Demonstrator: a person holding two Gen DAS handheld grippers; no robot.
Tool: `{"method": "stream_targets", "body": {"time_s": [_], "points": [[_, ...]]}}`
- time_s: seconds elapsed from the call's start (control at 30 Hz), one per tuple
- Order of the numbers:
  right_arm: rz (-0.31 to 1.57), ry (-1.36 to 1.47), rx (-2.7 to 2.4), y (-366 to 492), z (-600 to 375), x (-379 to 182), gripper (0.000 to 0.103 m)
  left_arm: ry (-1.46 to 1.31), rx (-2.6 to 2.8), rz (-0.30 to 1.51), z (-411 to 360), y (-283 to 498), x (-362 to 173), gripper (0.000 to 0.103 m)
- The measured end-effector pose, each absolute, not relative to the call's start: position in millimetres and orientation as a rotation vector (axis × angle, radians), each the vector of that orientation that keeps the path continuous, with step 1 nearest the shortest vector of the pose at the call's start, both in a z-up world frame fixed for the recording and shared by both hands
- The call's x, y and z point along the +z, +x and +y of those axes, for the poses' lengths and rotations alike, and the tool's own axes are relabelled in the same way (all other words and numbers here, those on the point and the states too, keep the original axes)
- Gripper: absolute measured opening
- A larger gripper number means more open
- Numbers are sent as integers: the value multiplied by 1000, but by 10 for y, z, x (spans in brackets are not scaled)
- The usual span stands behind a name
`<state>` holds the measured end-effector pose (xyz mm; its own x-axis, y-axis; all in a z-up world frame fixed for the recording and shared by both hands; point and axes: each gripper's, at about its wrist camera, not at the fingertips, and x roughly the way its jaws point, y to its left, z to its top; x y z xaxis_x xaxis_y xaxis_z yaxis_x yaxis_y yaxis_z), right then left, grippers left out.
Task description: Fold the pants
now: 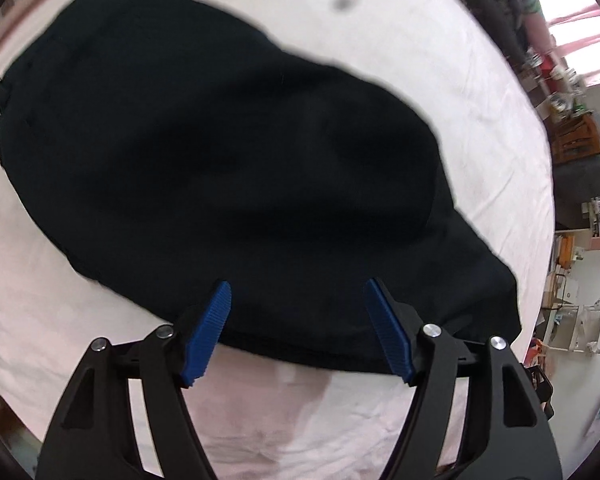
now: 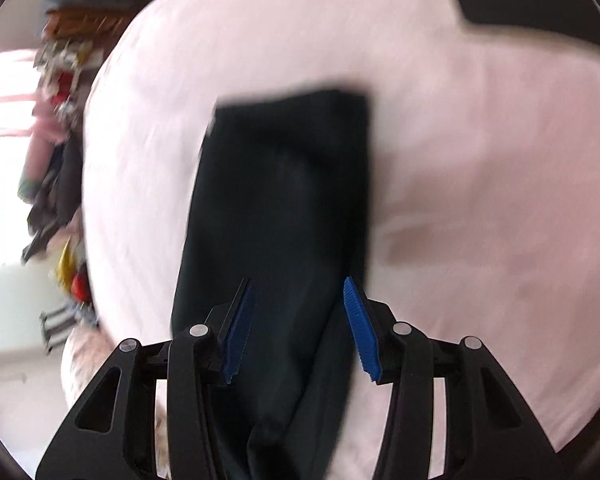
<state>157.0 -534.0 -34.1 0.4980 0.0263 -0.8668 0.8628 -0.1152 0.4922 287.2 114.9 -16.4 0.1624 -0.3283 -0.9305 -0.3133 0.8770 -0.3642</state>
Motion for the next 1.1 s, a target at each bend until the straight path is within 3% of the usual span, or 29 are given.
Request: {"method": "stream_targets", "body": {"time_s": [0.23,0.43,0.53,0.57,0.6,1.1], "points": [[877,1375,-870,1805,-5330,-445,49,-525,7,1528,1127,2775,-346,78],[1033,1128,-781,2074,-5277,-578,41,-509,-22,1558,1085,2754,-406,90],[1041,1115,-785,2064,-5302,-627,24,-498,-32,1572,1051,2756,-433,95],[1027,1107,-769,2081,-5299,-604,14,-495,-35,1577,1038,2747,-440,96],[1020,1102,-758,2086,-5299,-587,12,-488,-39,1583,1028,2744,-445,97],[896,1036,-765,2140,-5607,-274,9,-460,-61,1637,926,2715,-533,99]]}}
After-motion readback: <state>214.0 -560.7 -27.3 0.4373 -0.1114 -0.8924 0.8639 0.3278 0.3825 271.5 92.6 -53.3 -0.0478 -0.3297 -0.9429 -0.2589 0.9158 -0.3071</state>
